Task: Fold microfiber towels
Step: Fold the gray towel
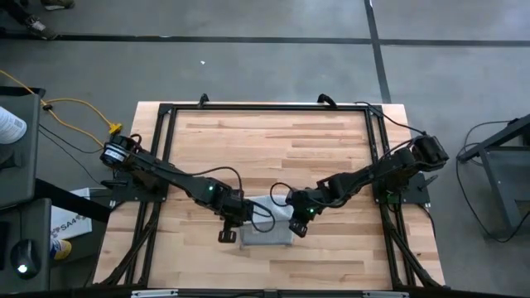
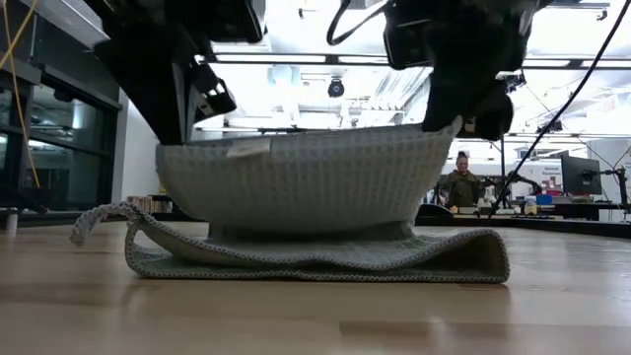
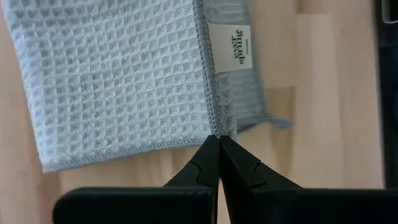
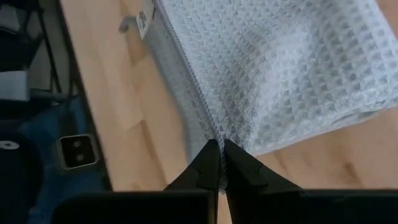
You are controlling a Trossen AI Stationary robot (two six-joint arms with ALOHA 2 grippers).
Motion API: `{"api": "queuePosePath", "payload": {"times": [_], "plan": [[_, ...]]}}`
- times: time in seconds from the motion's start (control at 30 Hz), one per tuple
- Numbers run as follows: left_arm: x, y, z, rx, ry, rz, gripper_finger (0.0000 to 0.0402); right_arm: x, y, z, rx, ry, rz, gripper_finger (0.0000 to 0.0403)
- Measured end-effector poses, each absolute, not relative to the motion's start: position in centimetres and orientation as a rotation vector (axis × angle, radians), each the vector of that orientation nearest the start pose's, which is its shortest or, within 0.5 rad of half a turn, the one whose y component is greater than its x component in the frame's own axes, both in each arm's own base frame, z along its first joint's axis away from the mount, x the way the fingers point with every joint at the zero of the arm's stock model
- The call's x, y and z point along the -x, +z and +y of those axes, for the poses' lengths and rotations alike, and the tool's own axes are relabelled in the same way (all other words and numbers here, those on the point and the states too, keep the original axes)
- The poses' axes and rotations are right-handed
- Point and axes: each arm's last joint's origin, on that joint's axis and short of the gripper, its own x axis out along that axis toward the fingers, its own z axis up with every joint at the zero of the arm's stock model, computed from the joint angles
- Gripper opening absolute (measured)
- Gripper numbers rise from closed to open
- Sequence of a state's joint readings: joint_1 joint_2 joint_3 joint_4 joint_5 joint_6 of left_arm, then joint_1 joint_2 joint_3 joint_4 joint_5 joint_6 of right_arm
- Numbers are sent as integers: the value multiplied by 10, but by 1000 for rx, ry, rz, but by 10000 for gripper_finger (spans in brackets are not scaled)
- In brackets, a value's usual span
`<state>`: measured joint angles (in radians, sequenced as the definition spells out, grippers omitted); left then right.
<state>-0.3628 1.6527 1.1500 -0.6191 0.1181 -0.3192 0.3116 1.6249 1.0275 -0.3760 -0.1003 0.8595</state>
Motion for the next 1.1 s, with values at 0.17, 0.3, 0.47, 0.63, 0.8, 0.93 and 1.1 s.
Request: {"api": "queuePosePath", "payload": {"times": [0.17, 0.3, 0.47, 0.63, 0.8, 0.93, 1.1], "plan": [[-304, 216, -131, 154, -271, 1145, 0, -305, 199, 113, -708, -61, 1077, 4], [-303, 216, -132, 171, -258, 1148, 0, -304, 199, 117, -722, -56, 1075, 4], [-305, 207, -132, 166, -249, 1179, 0, -312, 184, 120, -742, -36, 1107, 4], [-308, 195, -133, 138, -217, 1218, 0, -324, 160, 122, -745, -3, 1138, 4], [-303, 196, -124, 50, -90, 1232, 0, -328, 161, 112, -688, -62, 1081, 4], [-300, 208, -108, -18, -1, 1197, 0, -329, 172, 92, -655, -107, 1034, 4], [-298, 222, -78, -130, 190, 1155, 0, -327, 182, 60, -583, -216, 1001, 4]]}}
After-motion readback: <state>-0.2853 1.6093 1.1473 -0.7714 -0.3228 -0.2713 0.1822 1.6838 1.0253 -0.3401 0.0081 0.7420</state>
